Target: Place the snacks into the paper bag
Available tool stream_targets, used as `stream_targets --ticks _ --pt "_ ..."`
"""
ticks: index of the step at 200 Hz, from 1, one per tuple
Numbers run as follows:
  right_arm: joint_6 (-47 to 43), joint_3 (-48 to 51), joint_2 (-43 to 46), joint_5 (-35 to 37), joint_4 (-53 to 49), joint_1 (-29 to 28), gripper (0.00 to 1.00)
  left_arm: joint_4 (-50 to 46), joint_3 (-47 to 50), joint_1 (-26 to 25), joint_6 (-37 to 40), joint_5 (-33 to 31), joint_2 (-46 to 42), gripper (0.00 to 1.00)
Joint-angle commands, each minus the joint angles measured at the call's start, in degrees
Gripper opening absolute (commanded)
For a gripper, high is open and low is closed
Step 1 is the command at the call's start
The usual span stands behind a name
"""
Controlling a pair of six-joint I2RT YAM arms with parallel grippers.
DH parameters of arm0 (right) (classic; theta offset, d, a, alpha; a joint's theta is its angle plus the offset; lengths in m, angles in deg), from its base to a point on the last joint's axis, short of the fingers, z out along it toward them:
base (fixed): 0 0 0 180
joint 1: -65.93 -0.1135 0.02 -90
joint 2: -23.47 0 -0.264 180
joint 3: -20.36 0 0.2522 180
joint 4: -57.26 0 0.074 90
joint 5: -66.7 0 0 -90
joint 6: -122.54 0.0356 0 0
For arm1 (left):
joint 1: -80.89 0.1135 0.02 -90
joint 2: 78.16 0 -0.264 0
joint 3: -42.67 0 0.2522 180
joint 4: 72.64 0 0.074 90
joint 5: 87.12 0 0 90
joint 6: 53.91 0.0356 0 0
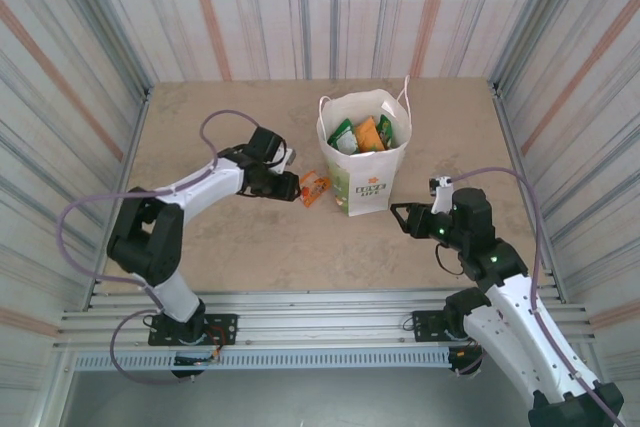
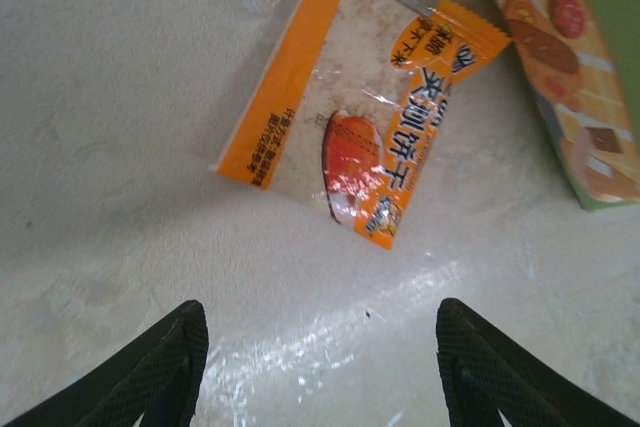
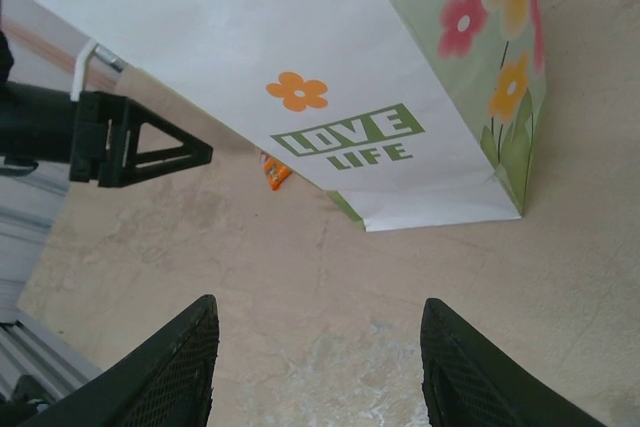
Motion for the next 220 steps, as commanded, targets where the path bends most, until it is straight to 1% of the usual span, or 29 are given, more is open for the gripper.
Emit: stream_targets --ticks 1,28,45,91,123,149,165,185,195,220 --pt "0.9 0.6 0.5 -0.6 0.5 -0.5 0.55 0.6 -3.2 0.1 1.3 -1.4 2.9 0.64" --pt "0.6 0.7 0.9 -0.5 0.8 -0.4 0.55 2.2 -5.0 0.1 1.5 -1.6 6.3 0.62" --pt "0.6 0.8 1.0 -0.3 0.6 -0.5 0.55 2.6 -6.5 0.1 2.5 -1.4 8.2 0.58" --pt "0.8 0.7 0.4 -1.7 0.3 -0.4 0.49 1.5 -11.1 0.1 4.9 -1.1 13.1 0.53" --pt "0.9 0.7 0.9 -1.5 -0.1 -0.5 0.48 0.3 -11.8 -0.3 7.0 -4.0 15.0 0.51" --pt "1.1 0.7 2.0 -1.1 -0.2 -0.5 0.44 -0.9 -11.3 -1.1 8.2 -5.6 16.1 0.47" --pt "0.9 0.6 2.7 -0.8 -0.5 -0.4 0.41 -1.7 -11.0 -1.6 9.0 -6.8 16.8 0.43" --pt "0.9 0.3 3.2 -1.0 -0.8 -0.5 0.35 -2.3 -10.3 -1.8 9.2 -8.2 17.2 0.33" --pt "0.9 0.1 3.5 -1.0 -0.8 -0.4 0.33 -2.3 -9.8 -1.8 9.2 -7.9 17.0 0.28" --pt "0.8 -0.2 4.1 -0.6 -1.1 -0.5 0.31 -2.1 -8.6 -1.9 9.4 -7.9 15.9 0.09"
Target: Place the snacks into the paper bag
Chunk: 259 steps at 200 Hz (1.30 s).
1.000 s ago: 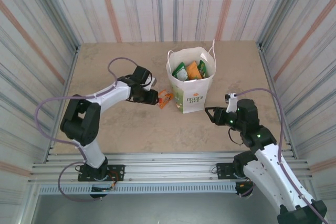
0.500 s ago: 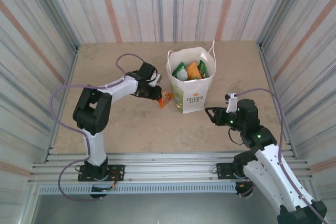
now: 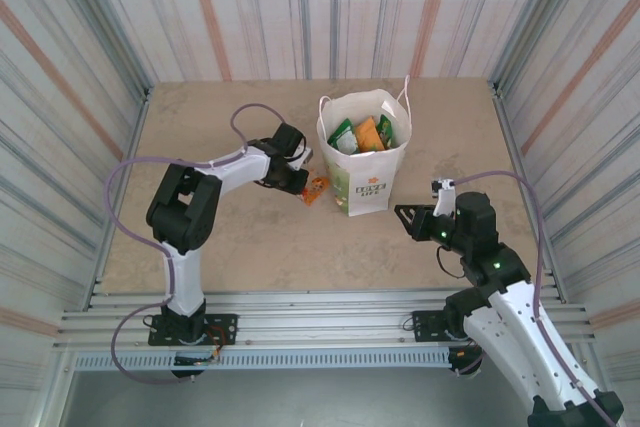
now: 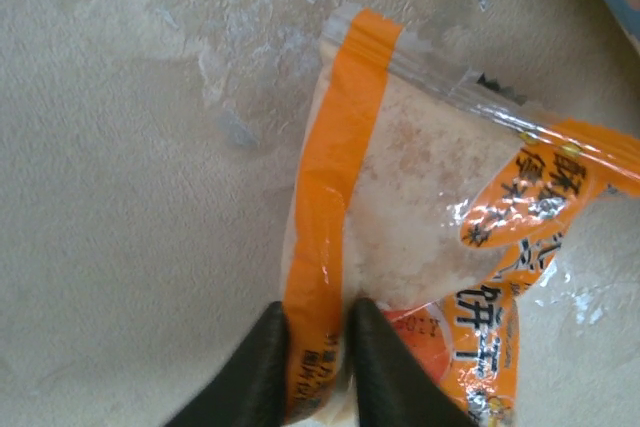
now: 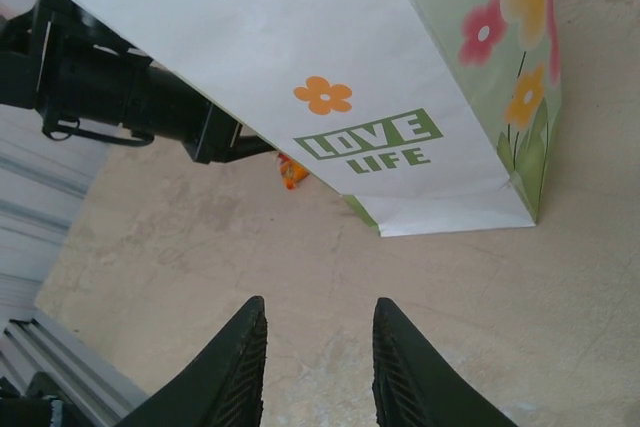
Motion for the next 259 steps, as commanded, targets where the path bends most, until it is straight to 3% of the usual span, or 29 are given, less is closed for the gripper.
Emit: stream_targets --ticks 1,17,84,142,202,233,259 --pt "0.5 -0.5 1.0 0.2 -0.9 -0.5 0.31 -3.4 1.9 -0.1 1.1 -1.9 0.3 0.08" --pt "0.5 -0.6 1.1 0.2 -1.3 -0.4 0.30 -3.1 3.0 -0.1 1.2 -2.1 -1.0 0.00" --pt "0.2 -0.3 1.7 -1.9 0.5 -0.5 0.30 -1.2 11.3 0.1 -1.8 -0.4 -15.9 0.00" --pt "2.0 -1.1 2.2 -7.6 7.1 -1.9 0.32 6.7 22.3 0.3 -3.7 11.2 -38.0 0.00" --pt "0.9 -5.7 -4.9 4.0 11.2 -16.1 0.42 11.8 25.6 -2.5 -1.5 23.6 -48.5 0.00" --pt "-2.3 -9.9 -13.4 12.8 13.8 -25.2 0.51 13.2 24.8 -6.8 -1.4 23.8 -48.6 0.00" --pt "-5.8 -13.4 -19.6 16.8 15.4 -29.5 0.55 14.7 24.6 -9.2 -3.1 21.9 -47.5 0.00"
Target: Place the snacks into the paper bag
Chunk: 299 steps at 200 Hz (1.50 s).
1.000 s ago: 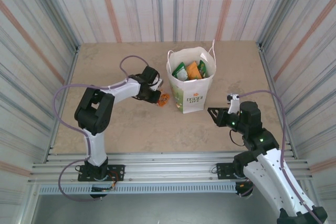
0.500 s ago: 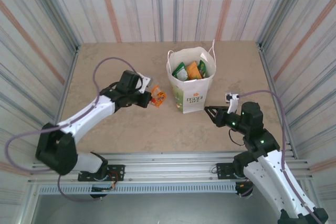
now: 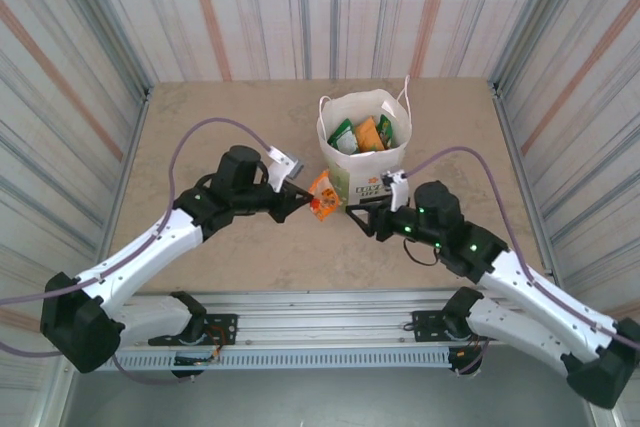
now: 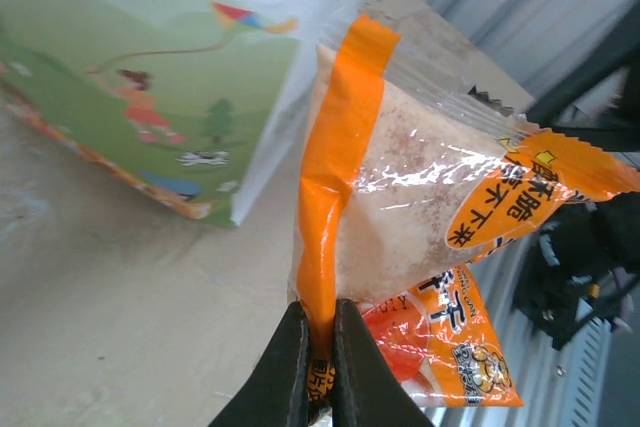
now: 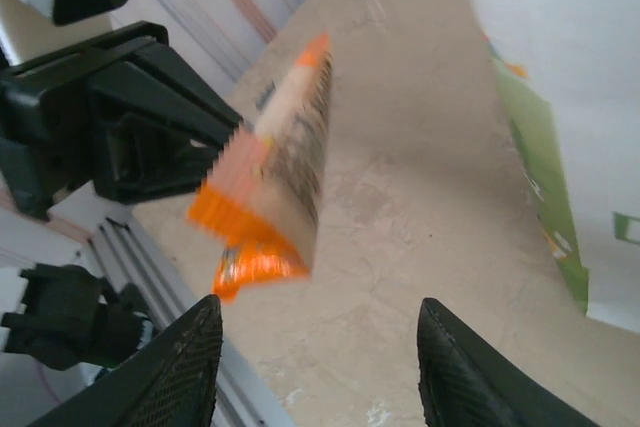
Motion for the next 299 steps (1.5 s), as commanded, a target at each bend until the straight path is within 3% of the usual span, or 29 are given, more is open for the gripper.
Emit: stream_targets --ticks 1,40,56,74,87,111,121,140,179,236,275,299 --pt "-4.7 -3.8 -3.9 7.2 3.0 -2.8 0.55 3.3 -0.3 -1.7 -0.4 0.4 0.1 0.00" --pt "-5.2 -6.5 -9.0 11.7 3.2 -4.0 0.53 9.0 1.9 -3.9 -3.0 0.6 0.3 0.00" --pt "-5.1 -6.5 -9.3 11.7 3.6 -4.1 0.40 10.0 2.6 -4.2 -4.0 0.5 0.2 0.00" --pt "-5.5 -6.3 -8.5 11.1 3.9 -4.1 0.18 9.2 2.6 -4.3 -4.1 -0.9 0.1 0.00" --pt "-5.8 -5.9 -7.3 10.9 4.3 -4.1 0.10 7.8 2.1 -4.3 -4.1 -2.8 0.1 0.00" --pt "-5.9 -5.0 -4.5 11.8 4.5 -4.1 0.03 6.6 1.4 -4.4 -3.9 -4.0 -0.3 0.14" --pt "-6.2 -4.9 -3.4 12.3 4.3 -4.1 0.00 6.9 1.3 -4.4 -4.0 -4.3 -0.6 0.26" --pt "-7.6 -6.1 -1.6 12.9 2.6 -3.6 0.00 7.3 1.0 -4.3 -4.7 -5.8 -1.1 0.50" --pt "-10.6 -11.3 1.0 12.7 -1.8 0.6 0.01 7.0 -1.5 -4.1 -6.6 -13.4 -1.1 0.62" --pt "-8.8 -22.8 -5.5 7.1 -3.7 14.3 0.01 8.9 -13.0 -1.2 -5.8 -15.0 5.9 0.65" --pt "-9.1 -31.4 -15.7 9.7 -4.6 16.5 0.01 7.8 -22.5 2.0 -7.6 -16.5 13.1 0.63" --pt "-9.2 -35.7 -22.6 10.0 -6.0 16.5 0.01 8.8 -25.7 3.5 -10.0 -15.1 16.9 0.56"
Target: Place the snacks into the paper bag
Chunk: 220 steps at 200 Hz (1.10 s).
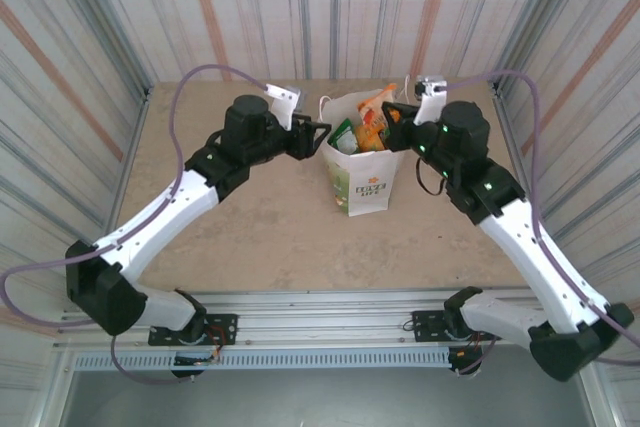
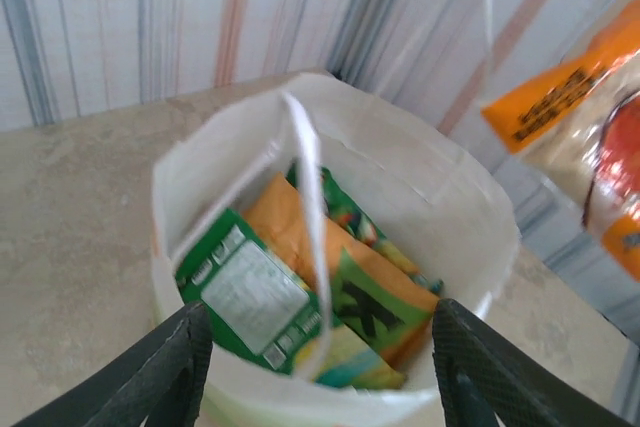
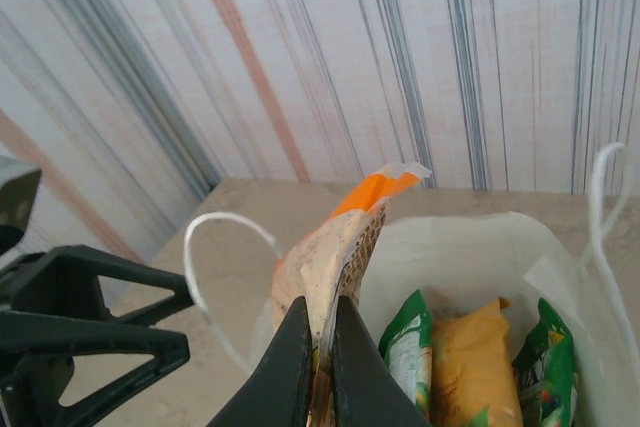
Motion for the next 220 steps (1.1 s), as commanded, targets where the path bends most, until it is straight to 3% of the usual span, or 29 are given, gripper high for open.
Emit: stream_targets --ticks 1,39,54,67,134,197,220 --pt "-0.5 -4.1 -5.7 0.5 -2.6 0.3 0.01 0.5 -3.6 1.4 -2.9 0.1 3.2 0.56" --pt "0.8 -6.0 -12.0 0.6 -2.8 0.1 0.00 -0.5 -8.6 2.2 -3.5 4.0 8.4 0.38" --pt "0.9 -5.7 -13.3 1.7 -2.7 -0.2 0.00 0.3 -9.1 2.8 -4.3 7.1 9.5 0.10" --pt "1.2 -5.7 -14.5 2.7 -3.1 -0.6 0.00 1.8 -8.9 3.1 -5.3 9.6 10.0 0.00" --pt "1.5 -12.0 -24.4 5.1 -9.7 -3.8 0.00 3.0 -8.8 3.1 -5.2 13.4 10.1 0.00" --pt "0.4 -20.0 -35.3 1.2 -17.6 -2.8 0.02 2.3 -8.8 3.1 -4.3 13.2 9.2 0.00" --pt "-0.7 -23.8 -38.4 4.2 -22.3 -2.3 0.04 0.5 -9.4 3.1 -3.2 12.5 9.0 0.00"
